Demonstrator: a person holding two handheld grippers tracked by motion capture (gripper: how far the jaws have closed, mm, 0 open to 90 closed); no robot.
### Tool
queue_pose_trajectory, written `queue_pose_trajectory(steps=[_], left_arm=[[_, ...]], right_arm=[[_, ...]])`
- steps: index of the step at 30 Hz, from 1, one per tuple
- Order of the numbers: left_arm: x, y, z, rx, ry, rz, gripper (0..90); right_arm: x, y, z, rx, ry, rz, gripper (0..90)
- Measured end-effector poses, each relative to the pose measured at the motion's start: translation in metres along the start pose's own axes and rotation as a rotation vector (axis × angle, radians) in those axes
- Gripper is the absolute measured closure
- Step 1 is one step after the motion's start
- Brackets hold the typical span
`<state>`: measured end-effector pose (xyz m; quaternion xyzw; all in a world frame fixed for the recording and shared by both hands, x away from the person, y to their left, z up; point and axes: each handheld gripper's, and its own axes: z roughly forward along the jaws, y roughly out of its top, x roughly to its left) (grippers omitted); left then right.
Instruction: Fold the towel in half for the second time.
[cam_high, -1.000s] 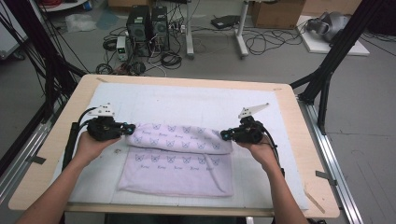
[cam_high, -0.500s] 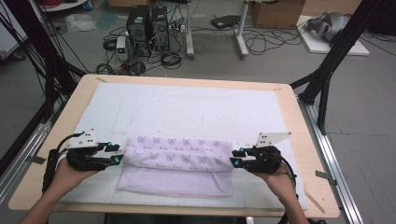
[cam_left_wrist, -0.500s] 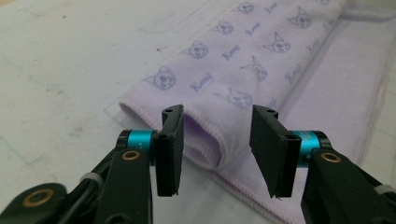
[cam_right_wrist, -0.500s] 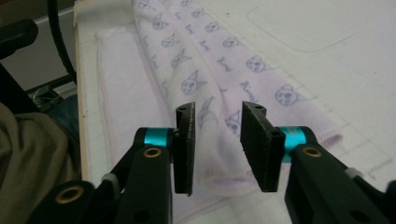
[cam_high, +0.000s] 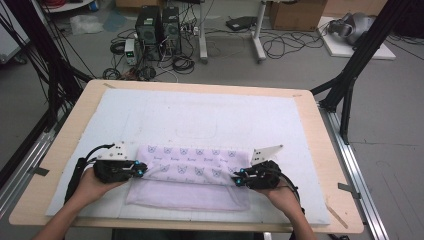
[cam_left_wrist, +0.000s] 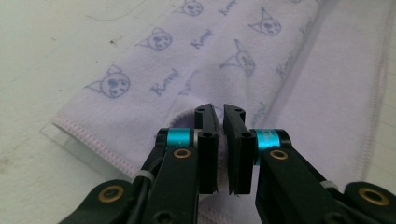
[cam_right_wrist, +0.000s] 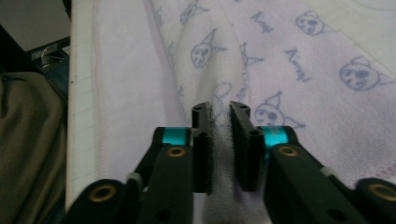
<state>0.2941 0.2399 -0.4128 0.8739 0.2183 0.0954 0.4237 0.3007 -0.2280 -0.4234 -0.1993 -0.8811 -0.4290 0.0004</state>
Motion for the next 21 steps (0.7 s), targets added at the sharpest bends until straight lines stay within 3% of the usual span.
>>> queue_pose_trajectory(steps=[4,6,8,10,13,17,21], left_arm=[[-0.010,-0.004,-0.025,-0.046,0.011,0.004,84.6],[-0.017,-0.009,-0.034,-0.061,-0.007,0.001,83.7],[-0.024,-0.013,-0.039,-0.060,0.000,-0.001,73.5],[-0.027,-0.015,-0.040,-0.050,0.012,-0.006,58.9],[-0.026,-0.012,-0.037,-0.051,0.023,-0.008,52.4],[-0.025,-0.007,-0.025,-0.046,-0.002,-0.004,53.3],[-0.025,-0.009,-0.015,-0.017,-0.028,-0.001,54.0]], right_arm=[[0.011,0.004,-0.016,-0.054,0.008,-0.025,84.2],[0.020,0.005,-0.024,-0.073,0.030,-0.037,82.5],[0.027,0.002,-0.028,-0.088,0.061,-0.042,77.5],[0.032,0.000,-0.032,-0.097,0.049,-0.036,71.4],[0.029,0.000,-0.035,-0.134,0.034,-0.016,67.2],[0.026,-0.001,-0.021,-0.093,0.029,-0.018,64.5],[0.027,-0.007,-0.003,-0.041,0.059,-0.023,62.9]])
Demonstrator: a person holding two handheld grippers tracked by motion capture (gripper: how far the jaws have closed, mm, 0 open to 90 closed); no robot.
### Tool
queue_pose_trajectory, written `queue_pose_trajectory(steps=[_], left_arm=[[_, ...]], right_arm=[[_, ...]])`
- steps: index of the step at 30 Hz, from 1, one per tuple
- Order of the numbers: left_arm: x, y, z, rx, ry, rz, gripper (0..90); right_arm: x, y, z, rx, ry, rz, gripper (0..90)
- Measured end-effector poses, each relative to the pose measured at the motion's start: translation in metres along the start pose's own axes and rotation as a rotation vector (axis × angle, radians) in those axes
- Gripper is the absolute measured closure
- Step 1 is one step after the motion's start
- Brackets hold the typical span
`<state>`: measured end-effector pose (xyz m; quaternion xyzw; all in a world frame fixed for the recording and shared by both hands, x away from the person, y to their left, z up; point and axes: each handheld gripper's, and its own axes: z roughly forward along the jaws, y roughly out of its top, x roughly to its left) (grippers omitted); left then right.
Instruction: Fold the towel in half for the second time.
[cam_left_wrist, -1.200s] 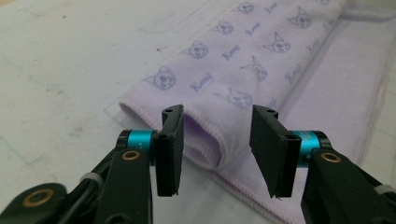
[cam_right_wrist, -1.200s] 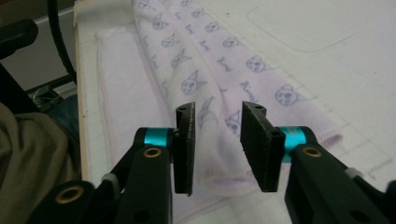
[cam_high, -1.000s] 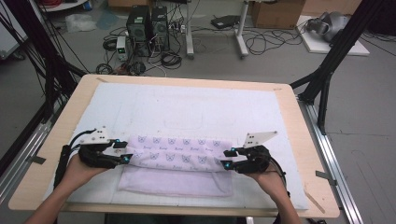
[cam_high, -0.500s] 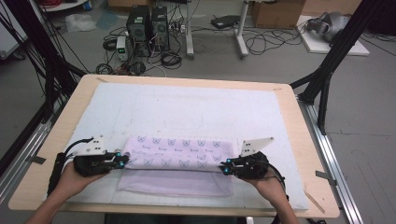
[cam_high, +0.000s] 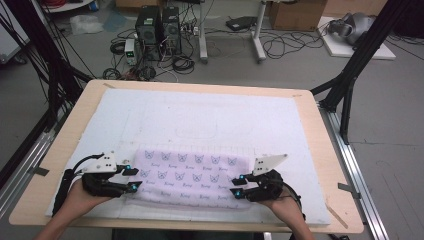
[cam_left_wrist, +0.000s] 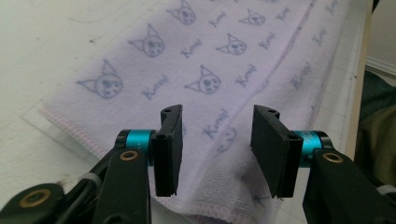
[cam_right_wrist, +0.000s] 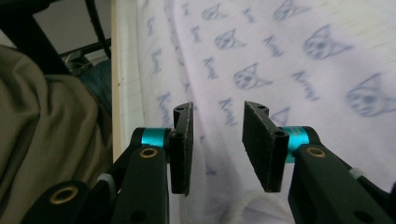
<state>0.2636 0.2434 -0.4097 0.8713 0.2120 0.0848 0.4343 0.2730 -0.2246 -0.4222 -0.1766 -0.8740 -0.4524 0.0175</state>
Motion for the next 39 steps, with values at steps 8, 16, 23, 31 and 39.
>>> queue_pose_trajectory(steps=[8,16,23,31,39], left_arm=[[-0.009,-0.013,-0.008,0.039,-0.084,-0.013,60.3],[-0.008,-0.012,-0.012,0.036,-0.077,-0.010,56.1],[0.009,0.006,-0.006,-0.010,0.000,-0.003,54.4],[0.046,0.014,0.029,0.011,0.195,-0.072,49.5],[0.057,0.012,0.053,0.077,0.223,-0.052,79.8]], right_arm=[[0.003,-0.007,-0.001,0.059,0.009,-0.002,63.1],[0.000,-0.004,-0.013,0.015,-0.022,0.010,59.3],[-0.027,0.005,-0.018,0.017,-0.160,-0.006,56.2],[-0.056,0.003,-0.012,0.022,-0.291,0.021,48.5],[-0.070,0.000,0.000,0.070,-0.250,0.023,74.9]])
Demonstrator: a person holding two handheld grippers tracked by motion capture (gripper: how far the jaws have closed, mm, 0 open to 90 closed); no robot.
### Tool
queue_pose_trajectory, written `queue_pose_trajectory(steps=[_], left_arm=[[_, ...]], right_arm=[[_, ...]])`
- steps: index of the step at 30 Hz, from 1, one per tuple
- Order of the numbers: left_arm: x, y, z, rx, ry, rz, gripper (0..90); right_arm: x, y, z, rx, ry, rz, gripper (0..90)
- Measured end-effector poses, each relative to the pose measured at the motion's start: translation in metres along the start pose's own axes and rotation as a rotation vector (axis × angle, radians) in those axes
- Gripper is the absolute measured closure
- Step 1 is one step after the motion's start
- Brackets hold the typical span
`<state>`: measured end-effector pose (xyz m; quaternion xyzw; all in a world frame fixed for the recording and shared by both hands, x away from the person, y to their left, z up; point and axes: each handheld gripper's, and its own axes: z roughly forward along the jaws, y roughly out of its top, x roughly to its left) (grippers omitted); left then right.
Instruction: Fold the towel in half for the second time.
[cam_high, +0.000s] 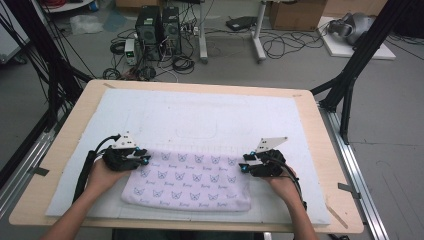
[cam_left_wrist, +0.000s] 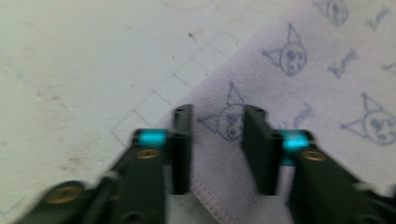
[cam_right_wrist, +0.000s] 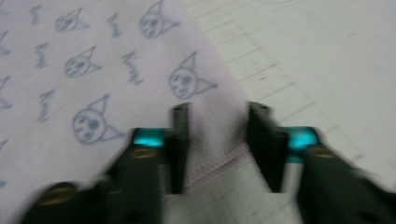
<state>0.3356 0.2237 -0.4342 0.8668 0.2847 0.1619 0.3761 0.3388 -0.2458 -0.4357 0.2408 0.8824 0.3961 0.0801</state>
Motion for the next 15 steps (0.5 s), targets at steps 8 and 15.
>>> queue_pose_trajectory(steps=[8,15], left_arm=[[0.012,0.011,-0.019,-0.103,0.066,-0.071,89.6],[0.010,0.009,-0.011,-0.108,-0.050,-0.059,67.2]], right_arm=[[-0.004,0.029,-0.022,-0.027,-0.060,-0.057,87.1],[-0.020,0.027,-0.008,0.033,-0.106,0.024,68.8]])
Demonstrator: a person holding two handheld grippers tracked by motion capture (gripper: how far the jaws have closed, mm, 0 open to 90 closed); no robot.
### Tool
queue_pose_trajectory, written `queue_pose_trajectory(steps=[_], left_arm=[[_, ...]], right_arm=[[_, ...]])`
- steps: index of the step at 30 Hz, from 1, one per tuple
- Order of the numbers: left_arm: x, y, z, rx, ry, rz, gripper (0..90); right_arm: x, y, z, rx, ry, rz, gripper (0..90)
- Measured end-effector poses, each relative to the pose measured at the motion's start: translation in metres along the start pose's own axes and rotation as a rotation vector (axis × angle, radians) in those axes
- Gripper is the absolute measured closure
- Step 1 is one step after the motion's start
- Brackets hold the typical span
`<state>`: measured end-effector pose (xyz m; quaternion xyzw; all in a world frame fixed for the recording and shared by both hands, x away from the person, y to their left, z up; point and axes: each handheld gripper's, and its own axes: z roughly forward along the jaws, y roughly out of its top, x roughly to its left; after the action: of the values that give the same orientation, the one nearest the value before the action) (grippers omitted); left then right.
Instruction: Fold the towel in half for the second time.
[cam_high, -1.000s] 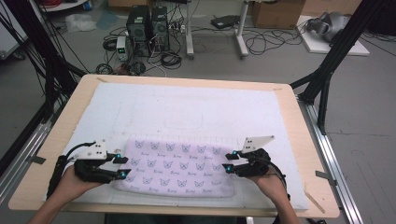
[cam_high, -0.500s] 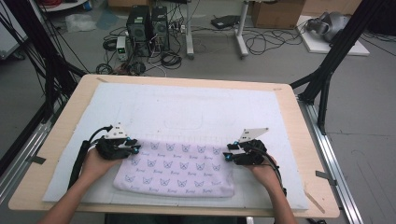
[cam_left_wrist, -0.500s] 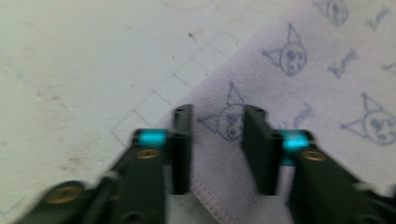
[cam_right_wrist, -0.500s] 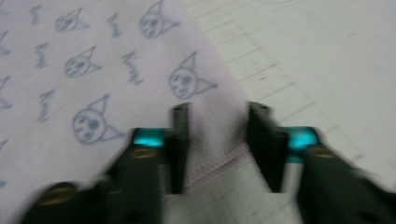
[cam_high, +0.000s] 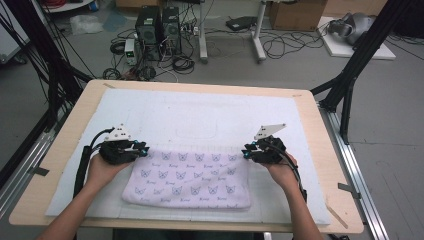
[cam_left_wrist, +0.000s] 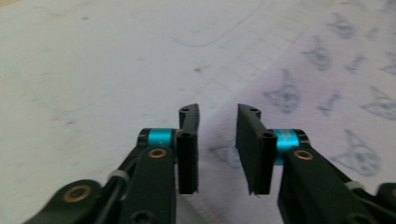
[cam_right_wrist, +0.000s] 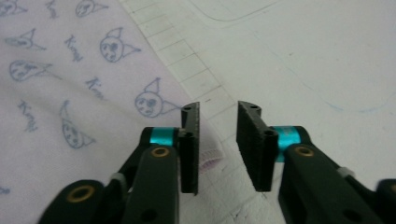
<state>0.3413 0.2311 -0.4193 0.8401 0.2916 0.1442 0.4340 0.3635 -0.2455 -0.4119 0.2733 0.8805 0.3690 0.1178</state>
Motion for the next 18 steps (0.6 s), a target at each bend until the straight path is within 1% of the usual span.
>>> queue_pose_trajectory(steps=[2,3,4,5,6,7,8,9,10,11,12,13,14,15,16,17,18], left_arm=[[-0.001,-0.001,0.003,0.019,-0.011,0.008,61.0],[0.000,-0.002,0.006,0.033,-0.001,0.011,58.4],[0.001,-0.003,0.009,0.039,-0.002,0.005,56.8],[0.002,-0.004,0.012,0.049,-0.011,0.000,56.8],[0.002,-0.005,0.016,0.074,-0.018,0.016,59.0],[0.000,-0.006,0.018,0.086,-0.025,0.029,69.9],[-0.001,-0.006,0.020,0.091,-0.027,0.046,79.4],[-0.003,-0.006,0.021,0.096,-0.012,0.064,85.9],[-0.004,-0.005,0.021,0.093,-0.005,0.059,87.7],[-0.002,-0.003,0.020,0.092,0.005,0.052,88.1],[0.000,-0.002,0.020,0.088,0.018,0.042,88.3],[0.003,0.000,0.018,0.071,0.051,0.025,88.4],[0.004,0.001,0.018,0.056,0.071,0.005,88.5],[0.007,0.004,0.018,0.054,0.128,-0.012,88.9],[0.010,0.004,0.018,0.049,0.159,-0.028,89.6],[0.013,0.004,0.018,0.043,0.154,-0.054,89.5],[0.016,0.003,0.017,0.047,0.144,-0.077,86.4]], right_arm=[[0.002,0.000,-0.005,-0.056,0.018,-0.010,65.8],[0.004,0.000,-0.007,-0.069,0.032,-0.010,63.3],[0.007,0.001,-0.007,-0.068,0.050,-0.019,60.2],[0.008,0.001,-0.004,-0.059,0.063,-0.017,57.3],[0.009,0.001,-0.001,-0.032,0.068,-0.023,54.8],[0.011,-0.002,0.005,-0.006,0.068,-0.024,53.8],[0.011,-0.004,0.008,0.005,0.072,-0.021,53.7],[0.011,-0.006,0.011,0.011,0.075,-0.014,55.4],[0.010,-0.009,0.015,0.030,0.092,0.001,59.9],[0.011,-0.012,0.017,0.032,0.095,-0.001,62.1],[0.011,-0.013,0.017,0.018,0.089,-0.008,65.8],[0.012,-0.013,0.016,0.019,0.091,-0.005,68.6],[0.011,-0.012,0.013,0.015,0.079,-0.015,71.4],[0.011,-0.012,0.012,0.015,0.065,-0.012,72.5],[0.010,-0.013,0.010,0.015,0.050,-0.010,73.1],[0.009,-0.013,0.010,0.020,0.043,-0.005,73.1],[0.009,-0.013,0.009,0.019,0.037,0.002,72.8]])
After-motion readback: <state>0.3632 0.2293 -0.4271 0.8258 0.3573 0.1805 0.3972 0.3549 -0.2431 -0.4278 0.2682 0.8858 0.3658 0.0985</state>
